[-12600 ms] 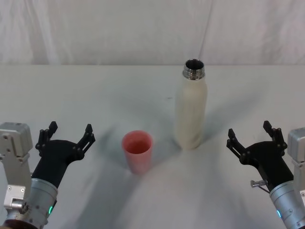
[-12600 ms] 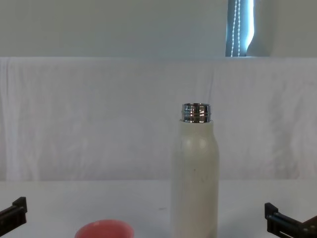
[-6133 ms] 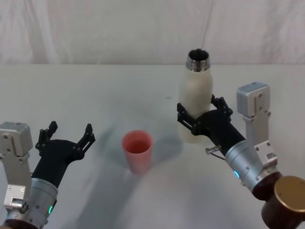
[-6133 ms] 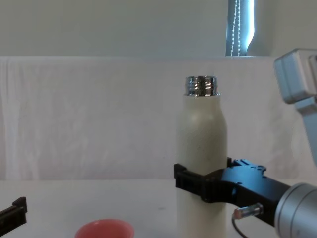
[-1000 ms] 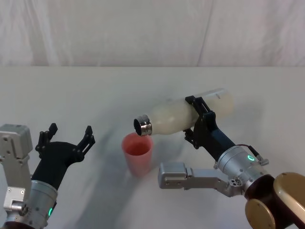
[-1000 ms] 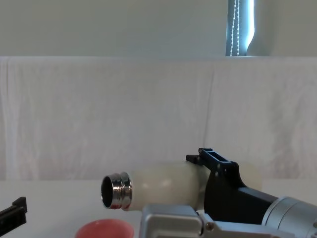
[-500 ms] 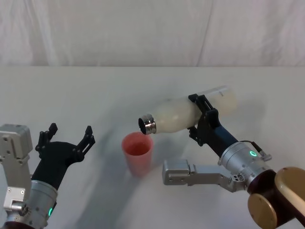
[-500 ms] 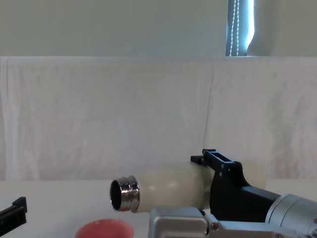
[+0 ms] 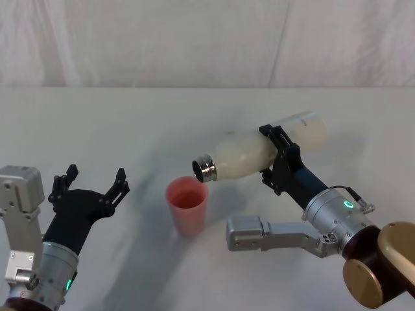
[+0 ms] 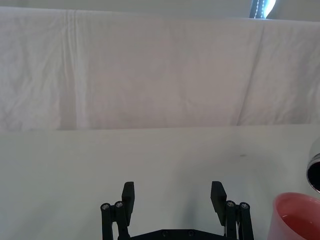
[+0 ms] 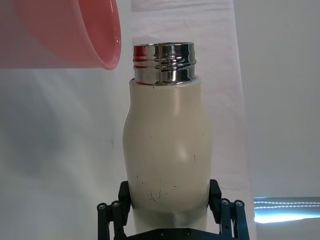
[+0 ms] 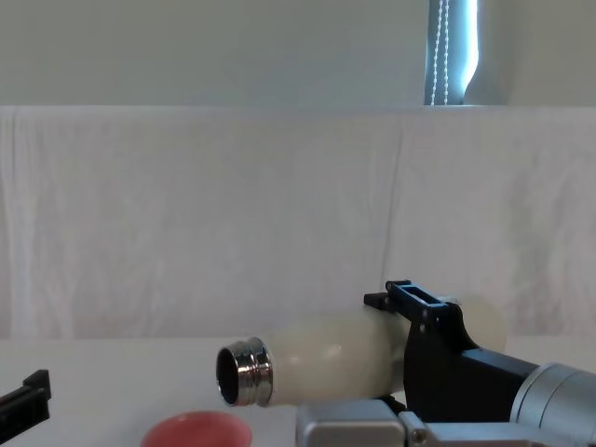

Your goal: Grasp the thermos with one hand and pour water into the cup lid.

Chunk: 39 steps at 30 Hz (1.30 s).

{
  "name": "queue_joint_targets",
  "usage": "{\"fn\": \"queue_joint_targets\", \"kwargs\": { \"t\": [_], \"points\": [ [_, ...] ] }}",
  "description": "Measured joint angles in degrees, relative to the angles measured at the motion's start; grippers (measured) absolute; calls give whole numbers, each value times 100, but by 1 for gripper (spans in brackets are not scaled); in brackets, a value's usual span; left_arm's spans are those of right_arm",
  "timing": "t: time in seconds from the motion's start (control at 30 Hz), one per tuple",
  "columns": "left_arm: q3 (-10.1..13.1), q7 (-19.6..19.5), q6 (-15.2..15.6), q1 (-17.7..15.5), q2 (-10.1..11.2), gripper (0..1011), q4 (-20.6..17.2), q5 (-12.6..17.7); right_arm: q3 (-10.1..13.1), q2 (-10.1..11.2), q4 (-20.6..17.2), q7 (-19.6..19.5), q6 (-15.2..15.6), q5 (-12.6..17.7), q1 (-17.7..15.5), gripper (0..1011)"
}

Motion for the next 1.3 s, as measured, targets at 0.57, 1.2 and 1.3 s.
{"fn": "queue_joint_targets", "kwargs": {
  "t": [0.57,1.2,1.3],
  "points": [
    [0,0,0,0,0,1001,0,0,-116,88,-98,-39,97,-252,27,950],
    [0,0,0,0,0,1001,0,0,-164,145,-208,-37,192,-417,54,950],
    [0,0,0,0,0,1001,0,0,-163,154,-220,-30,193,-418,54,950]
  ]
}}
